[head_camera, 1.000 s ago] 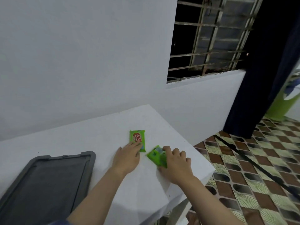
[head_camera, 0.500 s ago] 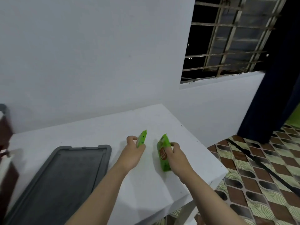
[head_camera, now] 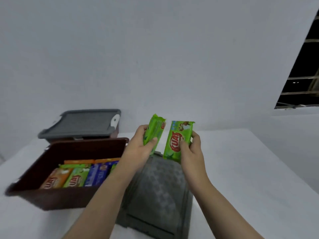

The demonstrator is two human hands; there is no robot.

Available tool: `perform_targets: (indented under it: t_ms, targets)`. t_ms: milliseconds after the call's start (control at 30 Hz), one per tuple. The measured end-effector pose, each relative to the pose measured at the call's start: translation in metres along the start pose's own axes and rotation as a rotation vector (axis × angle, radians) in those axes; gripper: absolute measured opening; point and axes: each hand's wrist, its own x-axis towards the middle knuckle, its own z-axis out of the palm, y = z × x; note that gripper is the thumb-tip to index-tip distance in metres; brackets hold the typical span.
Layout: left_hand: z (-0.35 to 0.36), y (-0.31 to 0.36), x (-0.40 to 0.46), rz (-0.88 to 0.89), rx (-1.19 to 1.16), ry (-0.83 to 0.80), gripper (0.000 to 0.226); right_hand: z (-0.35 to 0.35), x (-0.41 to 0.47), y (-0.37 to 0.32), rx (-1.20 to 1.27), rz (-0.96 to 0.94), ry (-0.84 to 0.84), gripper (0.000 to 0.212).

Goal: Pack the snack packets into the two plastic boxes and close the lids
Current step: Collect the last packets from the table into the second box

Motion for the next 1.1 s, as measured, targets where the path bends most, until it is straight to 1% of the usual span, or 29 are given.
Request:
perform_targets:
  t_ms: [100,167,267,367,433,533,667,733,800,867,967,1033,1100]
  targets:
    - [-0.060,-0.013,0.002,0.078,0.109,0.039,0.030,0.048,-0.007,-0.005,0.032,-0.011,-0.101,0.027]
    - [-0.098,-0.026,0.006,0.098,0.231,0.082,0.034,0.079,-0.011,-0.006,0.022,-0.006,-0.167,0.031]
    - [-0.141,-0.048,0.012,0.110,0.371,0.144,0.037,0.121,-0.011,-0.003,-0.078,-0.037,-0.251,0.035]
    - [-0.168,-0.075,0.017,0.098,0.472,0.165,0.035,0.154,-0.009,0.005,-0.180,-0.057,-0.287,0.036]
    - [-0.185,-0.090,0.022,0.063,0.485,0.158,0.032,0.169,-0.005,0.011,-0.269,-0.073,-0.314,0.036]
    - [-0.209,-0.106,0.031,0.006,0.504,0.163,0.031,0.185,0.006,0.022,-0.452,-0.145,-0.364,0.040]
    - [-0.230,-0.121,0.040,-0.019,0.568,0.106,0.031,0.201,0.019,0.034,-0.684,-0.268,-0.441,0.047]
    - [-0.232,-0.130,0.037,-0.063,0.502,0.087,0.030,0.208,0.023,0.040,-0.739,-0.279,-0.457,0.046]
    - [-0.231,-0.138,0.033,-0.086,0.468,0.087,0.030,0.212,0.027,0.044,-0.782,-0.263,-0.438,0.044]
    - [-0.232,-0.142,0.032,-0.074,0.519,0.086,0.030,0.214,0.028,0.050,-0.830,-0.260,-0.399,0.042]
    - [-0.237,-0.144,0.033,-0.036,0.606,0.125,0.033,0.216,0.026,0.054,-0.865,-0.255,-0.358,0.041]
    - [-0.239,-0.146,0.032,-0.035,0.658,0.130,0.034,0.218,0.028,0.052,-0.899,-0.258,-0.371,0.038]
    - [-0.241,-0.148,0.032,-0.046,0.684,0.128,0.034,0.220,0.031,0.049,-0.983,-0.308,-0.419,0.038]
